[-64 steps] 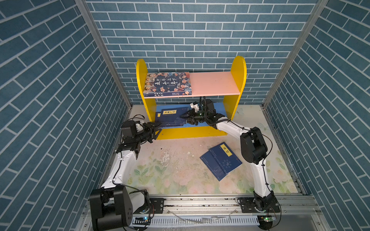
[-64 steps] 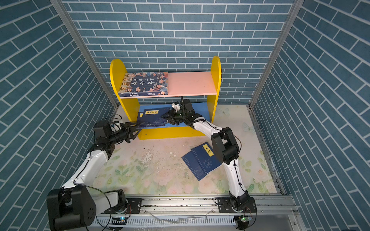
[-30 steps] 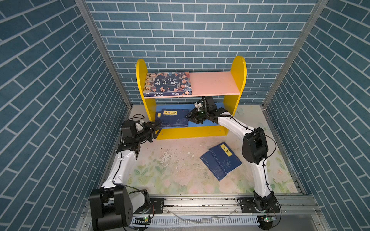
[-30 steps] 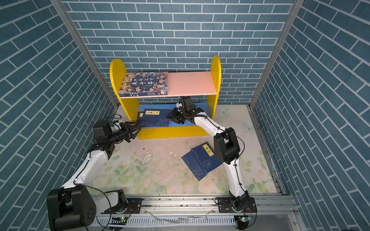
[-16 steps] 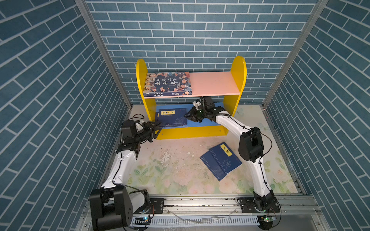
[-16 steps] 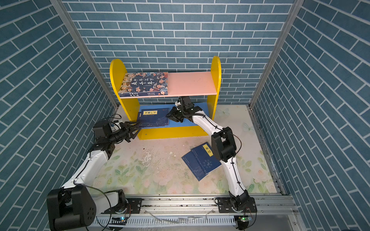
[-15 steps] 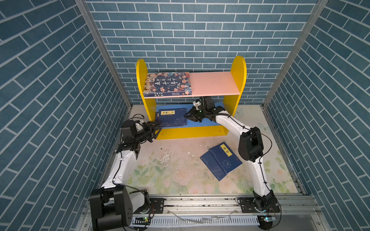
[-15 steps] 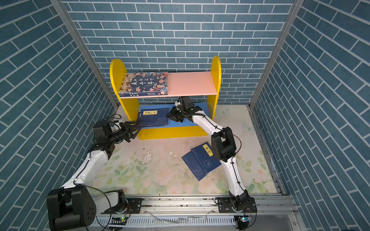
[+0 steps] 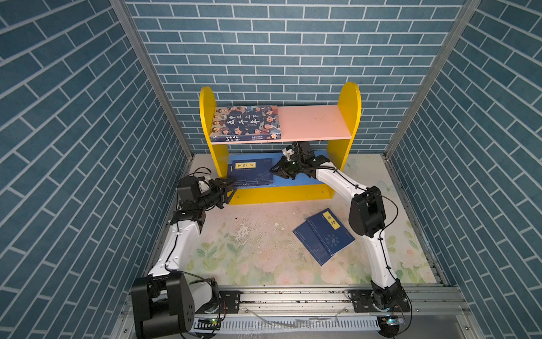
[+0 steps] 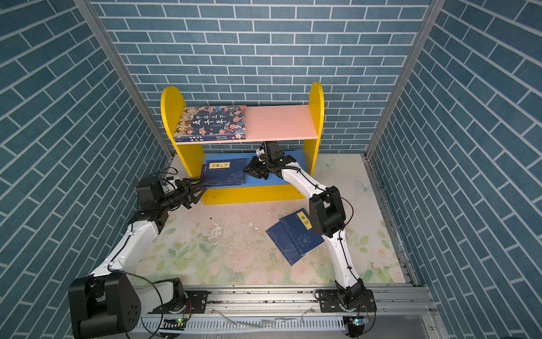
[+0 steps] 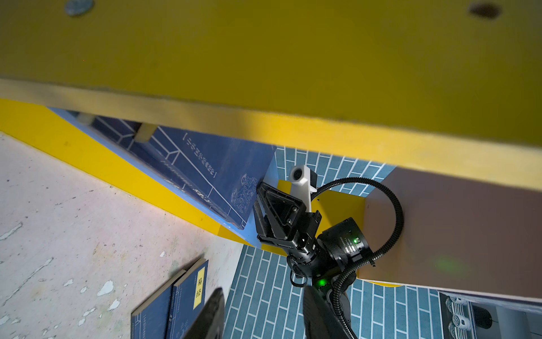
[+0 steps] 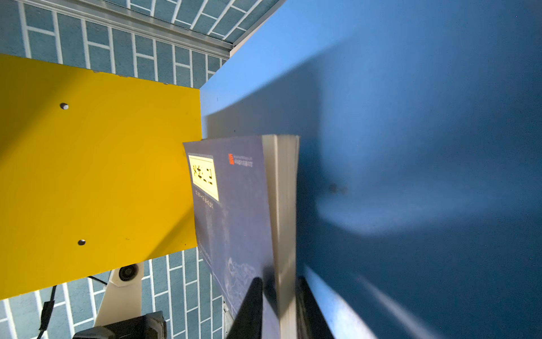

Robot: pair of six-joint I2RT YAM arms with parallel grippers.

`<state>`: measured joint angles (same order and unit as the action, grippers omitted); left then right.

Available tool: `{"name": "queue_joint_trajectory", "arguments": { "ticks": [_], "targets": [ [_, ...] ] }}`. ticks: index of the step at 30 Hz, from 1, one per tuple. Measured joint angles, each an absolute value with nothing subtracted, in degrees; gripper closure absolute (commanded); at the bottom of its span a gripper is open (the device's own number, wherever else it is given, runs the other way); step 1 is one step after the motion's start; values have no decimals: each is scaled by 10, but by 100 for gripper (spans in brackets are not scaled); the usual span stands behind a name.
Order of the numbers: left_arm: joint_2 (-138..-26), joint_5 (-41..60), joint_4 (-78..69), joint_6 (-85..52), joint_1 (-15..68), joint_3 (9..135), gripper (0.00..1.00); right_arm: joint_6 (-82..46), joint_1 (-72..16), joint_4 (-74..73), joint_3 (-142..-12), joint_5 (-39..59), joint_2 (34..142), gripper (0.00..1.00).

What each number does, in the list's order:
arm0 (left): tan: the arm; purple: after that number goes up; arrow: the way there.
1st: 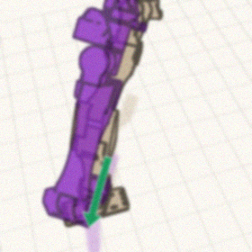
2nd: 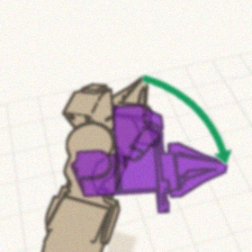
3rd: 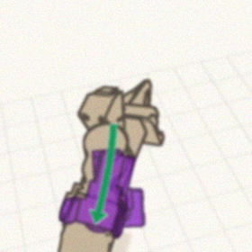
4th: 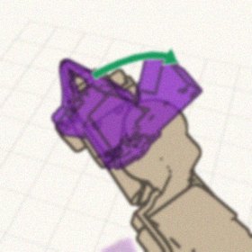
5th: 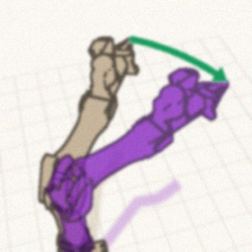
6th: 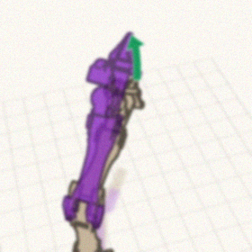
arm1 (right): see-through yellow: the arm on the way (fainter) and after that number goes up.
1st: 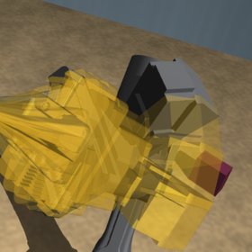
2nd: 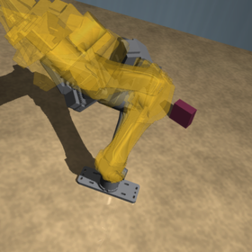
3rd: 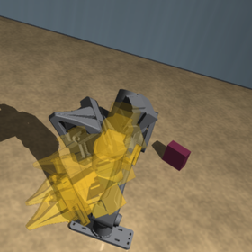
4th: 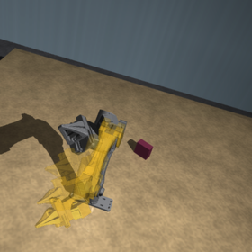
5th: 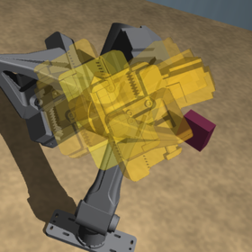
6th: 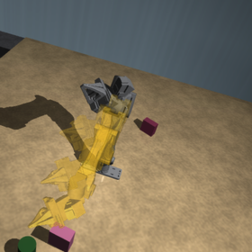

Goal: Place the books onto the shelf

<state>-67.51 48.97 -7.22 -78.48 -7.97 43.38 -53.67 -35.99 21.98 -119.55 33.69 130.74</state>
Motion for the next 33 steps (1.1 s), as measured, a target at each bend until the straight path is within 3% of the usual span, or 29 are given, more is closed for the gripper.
{"name": "queue_joint_trajectory", "arguments": {
  "ticks": [33],
  "targets": [
    [-675,489,-74,-791,-80,434,54,-537,-372,222,-1232,338,1336,78]
  ]
}}
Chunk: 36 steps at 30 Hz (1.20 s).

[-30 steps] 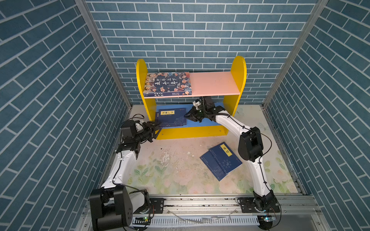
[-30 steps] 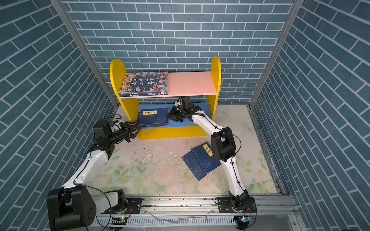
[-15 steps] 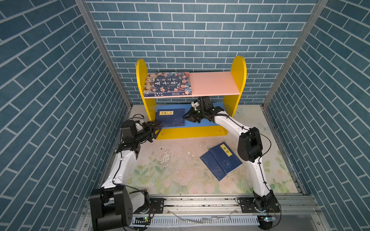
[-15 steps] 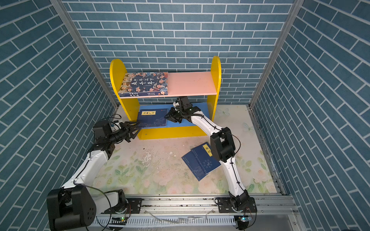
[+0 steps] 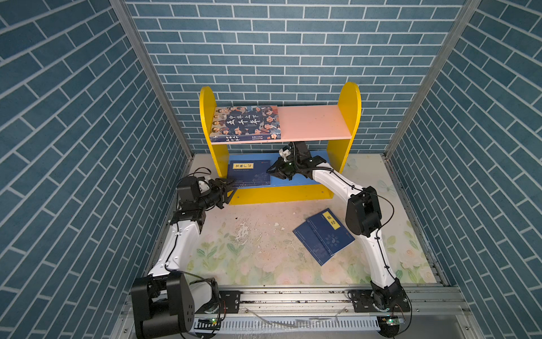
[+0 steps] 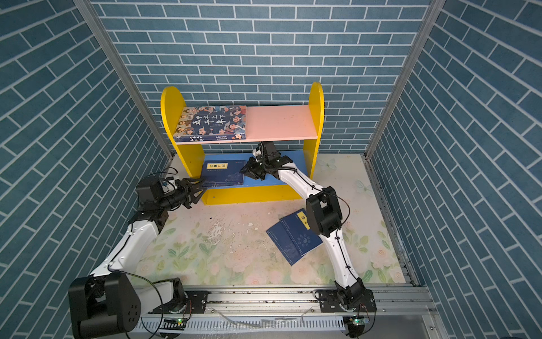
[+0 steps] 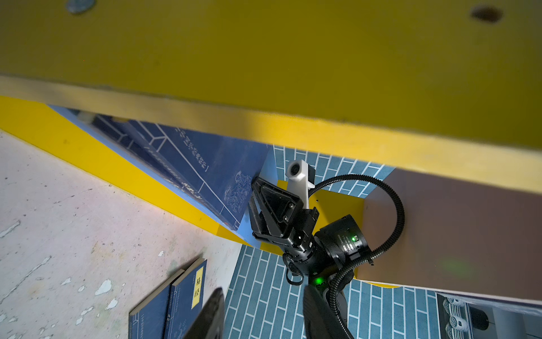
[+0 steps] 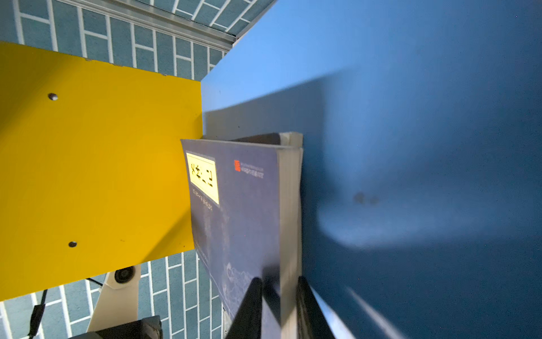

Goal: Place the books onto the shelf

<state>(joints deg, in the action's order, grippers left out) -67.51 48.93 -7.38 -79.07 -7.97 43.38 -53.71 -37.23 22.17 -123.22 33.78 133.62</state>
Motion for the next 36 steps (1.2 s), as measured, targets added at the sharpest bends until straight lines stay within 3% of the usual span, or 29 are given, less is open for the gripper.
{"name": "queue_joint_trajectory", "arguments": {
  "ticks": [16,19,28,36],
  "targets": [
    [-675,489,-76,-793,-80,434,54,-540,-372,229,-1250,337,1344,79],
    [-675,489,-76,-793,-80,434,54,-542,-373,229,-1251,337,1346,75],
    [-675,490,-77,-793,-84,434,54,-538,-376,231,-1252,331,1345,48],
    [-673,519,-67,-739,-88,506,54,-535,-376,251,-1228,290,1314,44]
  ]
}}
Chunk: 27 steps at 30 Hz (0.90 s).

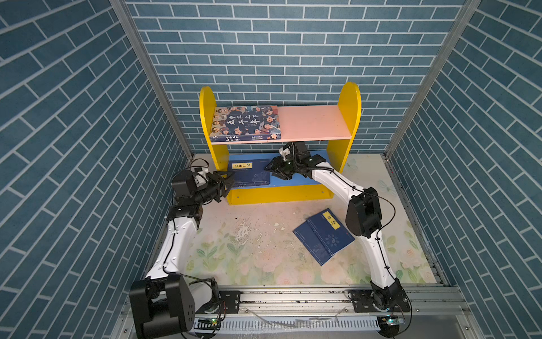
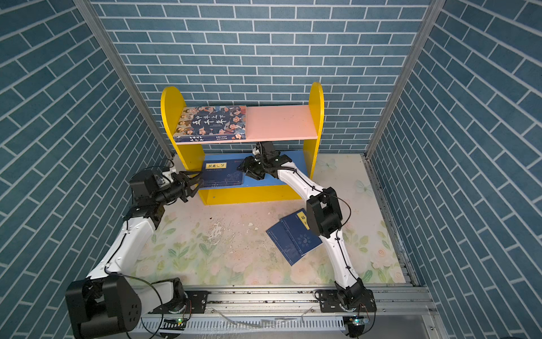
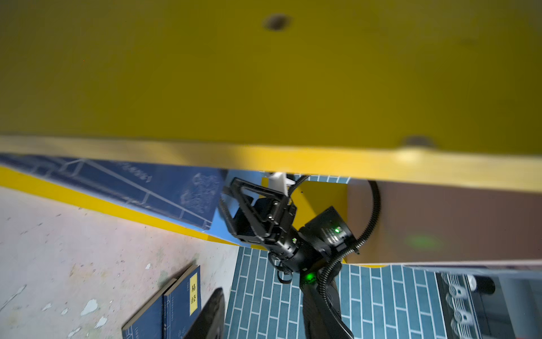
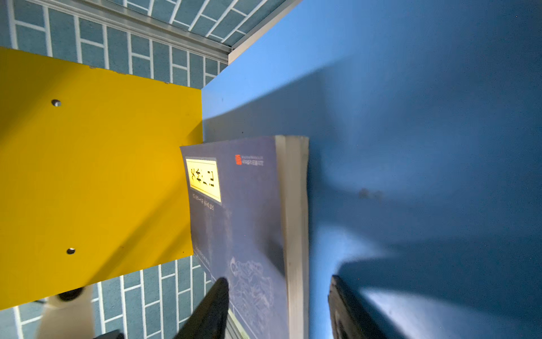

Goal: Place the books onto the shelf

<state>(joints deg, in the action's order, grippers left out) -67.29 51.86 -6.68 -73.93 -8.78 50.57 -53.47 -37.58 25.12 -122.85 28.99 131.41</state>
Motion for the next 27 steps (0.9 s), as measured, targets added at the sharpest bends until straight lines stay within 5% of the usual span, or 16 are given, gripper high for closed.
{"name": "queue_joint_trajectory", "arguments": {
  "ticks": [6,27],
  "targets": [
    [-660,540,-67,-717,-88,518,54,-537,-374,237,-1168,274,1274,46],
    [-660,543,-73,-727,-96,493,53,-587,-380,127,-1079,298,1231,77]
  ]
}}
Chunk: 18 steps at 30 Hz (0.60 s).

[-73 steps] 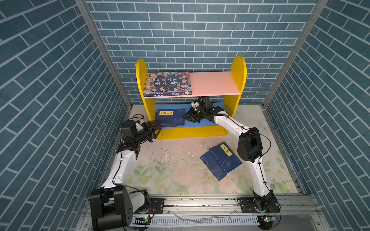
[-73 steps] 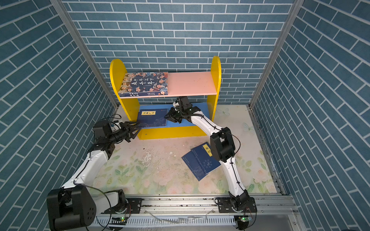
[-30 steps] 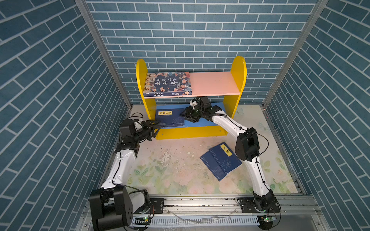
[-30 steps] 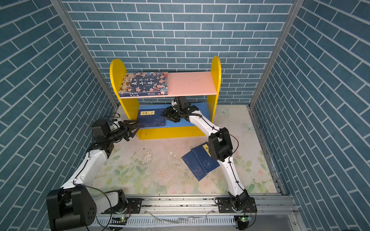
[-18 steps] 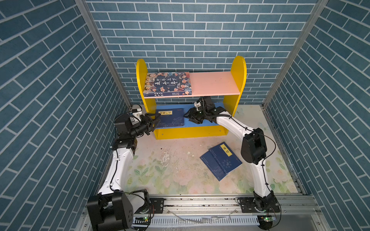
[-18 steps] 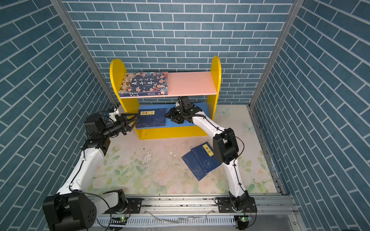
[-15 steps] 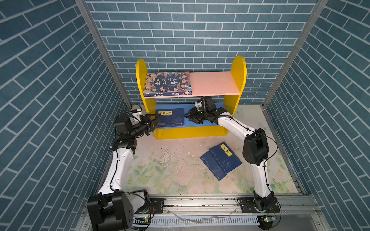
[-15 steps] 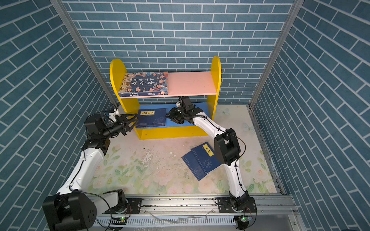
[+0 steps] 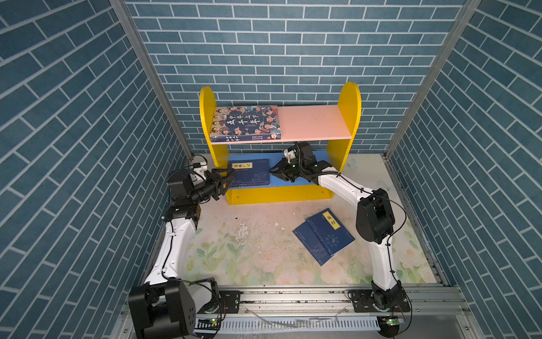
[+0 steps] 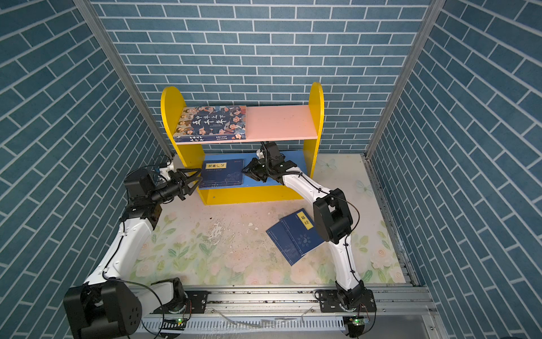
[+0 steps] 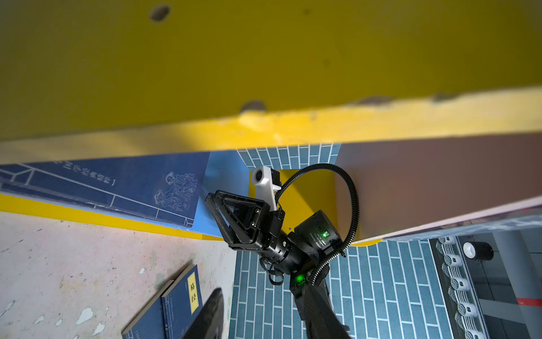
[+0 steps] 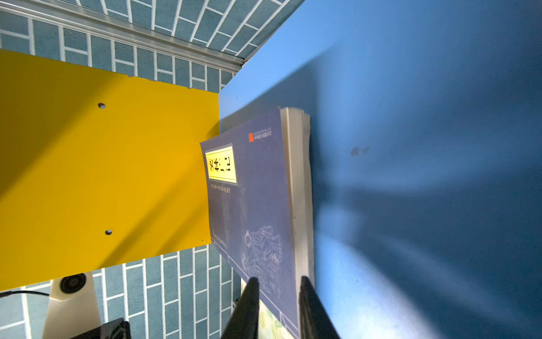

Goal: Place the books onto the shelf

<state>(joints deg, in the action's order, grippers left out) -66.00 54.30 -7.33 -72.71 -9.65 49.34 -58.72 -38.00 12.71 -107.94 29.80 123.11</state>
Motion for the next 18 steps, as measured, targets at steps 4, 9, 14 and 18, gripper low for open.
{"name": "queue_joint_trajectory", "arguments": {
  "ticks": [4,9,14,18],
  "targets": [
    [-660,543,-74,-732,-96,489,53,-587,-380,124,-1078,300,1231,77],
    [-660,543,-77,-737,-96,489,53,-587,-381,123,-1076,303,1231,77],
    [-660,543,-76,-738,-98,489,52,-587,-382,122,-1074,303,1231,76],
    [-660,543,-76,-741,-98,489,52,-587,-383,119,-1073,304,1232,77]
  ]
}}
